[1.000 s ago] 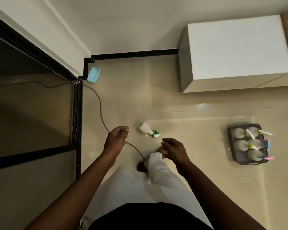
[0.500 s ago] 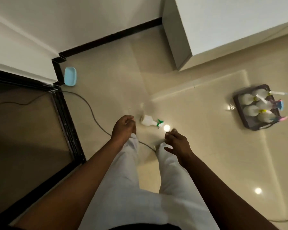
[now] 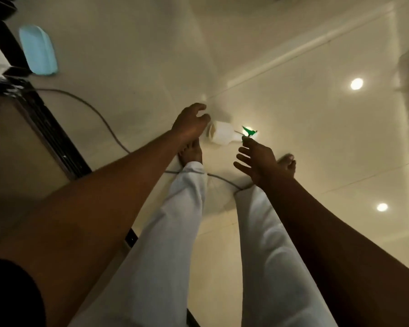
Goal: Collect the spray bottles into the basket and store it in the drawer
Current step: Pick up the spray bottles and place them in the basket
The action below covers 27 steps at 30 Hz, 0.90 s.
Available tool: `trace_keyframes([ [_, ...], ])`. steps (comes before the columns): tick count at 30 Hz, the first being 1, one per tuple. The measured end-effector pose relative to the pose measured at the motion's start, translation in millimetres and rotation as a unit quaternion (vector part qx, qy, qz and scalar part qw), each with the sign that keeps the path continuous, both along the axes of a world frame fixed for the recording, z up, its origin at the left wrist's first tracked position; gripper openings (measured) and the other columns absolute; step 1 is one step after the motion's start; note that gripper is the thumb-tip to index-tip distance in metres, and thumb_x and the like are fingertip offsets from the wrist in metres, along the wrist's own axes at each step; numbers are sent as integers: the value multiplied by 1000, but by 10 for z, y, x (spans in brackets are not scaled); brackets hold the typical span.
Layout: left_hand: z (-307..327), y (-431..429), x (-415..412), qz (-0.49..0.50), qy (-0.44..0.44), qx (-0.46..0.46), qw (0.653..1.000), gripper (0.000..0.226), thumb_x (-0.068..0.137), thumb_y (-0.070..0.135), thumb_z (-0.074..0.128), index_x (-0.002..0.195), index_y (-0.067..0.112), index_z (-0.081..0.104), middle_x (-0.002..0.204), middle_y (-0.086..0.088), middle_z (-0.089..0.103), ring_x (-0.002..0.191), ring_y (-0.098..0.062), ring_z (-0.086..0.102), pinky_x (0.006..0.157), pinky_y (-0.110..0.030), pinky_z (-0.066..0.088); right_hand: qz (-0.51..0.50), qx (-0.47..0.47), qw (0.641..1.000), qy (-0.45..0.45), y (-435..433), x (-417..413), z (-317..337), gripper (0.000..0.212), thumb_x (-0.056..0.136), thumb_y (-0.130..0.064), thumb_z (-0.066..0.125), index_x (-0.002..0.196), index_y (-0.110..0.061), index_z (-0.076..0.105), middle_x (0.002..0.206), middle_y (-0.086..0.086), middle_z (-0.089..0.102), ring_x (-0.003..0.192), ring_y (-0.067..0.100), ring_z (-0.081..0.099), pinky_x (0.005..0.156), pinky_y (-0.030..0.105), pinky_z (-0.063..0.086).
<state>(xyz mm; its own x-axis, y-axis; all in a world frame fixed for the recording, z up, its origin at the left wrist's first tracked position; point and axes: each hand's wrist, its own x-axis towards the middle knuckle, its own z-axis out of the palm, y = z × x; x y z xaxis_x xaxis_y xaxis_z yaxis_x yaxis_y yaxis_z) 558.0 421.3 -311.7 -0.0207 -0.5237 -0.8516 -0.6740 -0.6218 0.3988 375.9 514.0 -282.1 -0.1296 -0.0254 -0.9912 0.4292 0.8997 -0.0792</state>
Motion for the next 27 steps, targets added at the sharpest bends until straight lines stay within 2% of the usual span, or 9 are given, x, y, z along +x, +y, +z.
trace_keyframes([
  [6, -1089, 108, -211, -4, 4, 66, 998, 55, 102, 34, 58, 154, 22, 50, 161, -3, 49, 142, -21, 52, 99, -24, 41, -55, 92, 994, -26, 98, 80, -1235, 63, 98, -39, 72, 147, -7, 50, 139, 14, 55, 122, 33, 59, 87, 48, 61],
  [10, -1501, 187, -313, -5, 10, 70, 998, 53, 102, 33, 57, 154, 23, 50, 162, -2, 48, 143, -22, 50, 110, -29, 42, -86, 100, 990, -40, 123, 137, -1737, 70, 96, -46, 71, 152, -13, 45, 141, 14, 51, 120, 33, 56, 80, 48, 61],
  [13, -1735, 234, -365, -14, 9, 69, 998, 52, 104, 34, 55, 154, 23, 49, 162, -2, 47, 144, -23, 49, 114, -34, 41, -136, 80, 986, -62, 137, 176, -2010, 65, 98, -46, 68, 151, -13, 47, 145, 13, 53, 122, 32, 58, 83, 47, 59],
  [15, -1851, 255, -402, -21, 8, 74, 997, 52, 105, 36, 54, 155, 24, 49, 162, -3, 46, 143, -25, 49, 115, -38, 45, -175, 66, 979, -76, 141, 199, -2150, 58, 100, -43, 66, 149, -14, 51, 142, 13, 58, 115, 30, 63, 83, 46, 59],
  [17, -1899, 277, -424, -33, 5, 78, 996, 51, 106, 37, 54, 155, 24, 49, 161, -5, 47, 141, -27, 50, 113, -42, 48, -210, 55, 972, -85, 142, 227, -2221, 54, 102, -39, 64, 149, -14, 53, 140, 14, 63, 116, 31, 65, 88, 46, 58],
  [19, -1878, 311, -448, -50, 2, 75, 996, 52, 105, 36, 55, 155, 23, 48, 161, -5, 47, 141, -28, 51, 112, -37, 46, -240, 49, 965, -92, 152, 254, -2203, 53, 104, -35, 63, 150, -12, 52, 141, 15, 64, 125, 33, 64, 93, 47, 56],
  [21, -1765, 346, -476, -63, -6, 66, 996, 54, 104, 35, 57, 155, 23, 47, 159, -7, 48, 139, -29, 52, 107, -33, 45, -262, 42, 960, -94, 163, 258, -2079, 52, 103, -31, 65, 150, -11, 52, 137, 16, 66, 118, 33, 66, 93, 47, 56],
  [24, -1463, 383, -522, -51, -6, 43, 998, 52, 102, 33, 60, 152, 25, 49, 156, -9, 50, 136, -30, 54, 105, -33, 45, -267, 14, 960, -85, 168, 187, -1770, 50, 102, -28, 68, 147, -10, 54, 117, 14, 70, 102, 29, 69, 93, 46, 57],
  [27, -1023, 363, -603, -40, 12, 20, 999, 51, 100, 33, 62, 150, 27, 52, 152, -8, 52, 133, -28, 56, 108, -33, 47, -268, -20, 960, -78, 171, 19, -1329, 47, 102, -27, 69, 144, -11, 57, 111, 11, 73, 104, 27, 71, 87, 40, 60],
])
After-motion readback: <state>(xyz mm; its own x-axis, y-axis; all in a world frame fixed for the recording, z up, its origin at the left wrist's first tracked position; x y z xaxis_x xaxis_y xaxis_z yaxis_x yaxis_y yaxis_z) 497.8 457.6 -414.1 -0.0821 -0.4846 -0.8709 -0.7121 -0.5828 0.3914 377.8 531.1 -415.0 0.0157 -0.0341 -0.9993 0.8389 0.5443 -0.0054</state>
